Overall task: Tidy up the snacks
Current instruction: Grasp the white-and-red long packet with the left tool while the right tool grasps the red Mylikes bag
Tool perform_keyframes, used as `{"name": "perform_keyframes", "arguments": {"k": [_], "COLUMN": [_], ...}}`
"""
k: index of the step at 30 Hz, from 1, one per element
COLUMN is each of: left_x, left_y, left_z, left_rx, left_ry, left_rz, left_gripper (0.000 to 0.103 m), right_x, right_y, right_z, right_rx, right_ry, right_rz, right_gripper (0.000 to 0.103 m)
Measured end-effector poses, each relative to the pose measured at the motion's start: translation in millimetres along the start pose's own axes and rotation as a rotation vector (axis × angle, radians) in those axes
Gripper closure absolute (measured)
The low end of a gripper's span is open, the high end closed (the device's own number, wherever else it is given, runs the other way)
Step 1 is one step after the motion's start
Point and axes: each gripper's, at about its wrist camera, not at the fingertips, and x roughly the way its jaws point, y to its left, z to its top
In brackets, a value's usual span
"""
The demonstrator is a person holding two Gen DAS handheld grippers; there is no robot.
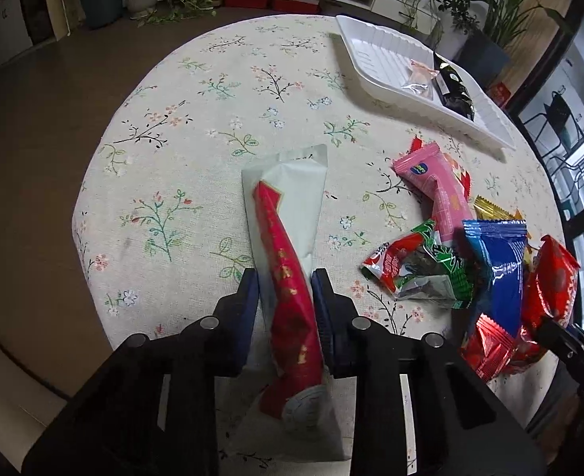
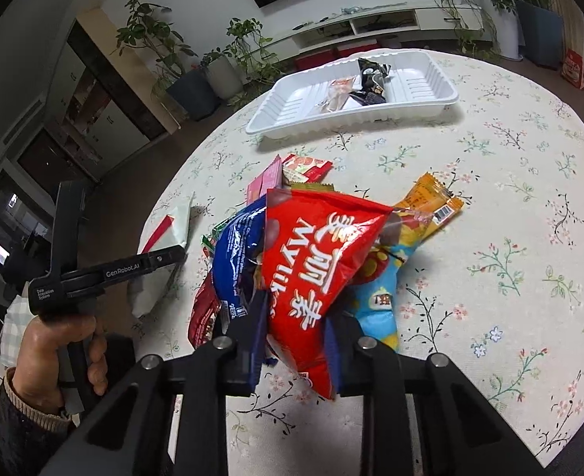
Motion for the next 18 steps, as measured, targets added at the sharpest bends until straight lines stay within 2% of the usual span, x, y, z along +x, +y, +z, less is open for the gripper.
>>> {"name": "perform_keyframes", "arguments": {"k": [7,10,11,18], "left_x": [1,5,6,6], "left_y": [-15,-33,-36,-40], "left_z": [-4,-2,0,2], "left_rx": [0.104,0.262,0.284,0.353], "left_ry": [0.028,0.069,0.081,0.08], "left_rz": [0.037,0.117,0.124,0.116], "left_gripper": [0.08,0.079,0.079,0.083], "right_x": [-12,-12,-12,-19], "right_y": [-4,-5,-5,0], "right_z": [-6,-7,-7,-7], "right_rx": [0.018,0.018,0.021,0.001], "right_ry": [-0.023,-0.017,-0.017,-0.038], "right_rz": [0.024,0.026,0.026,0.018], "right_gripper": [0.076,0.076,0.076,0.077]}}
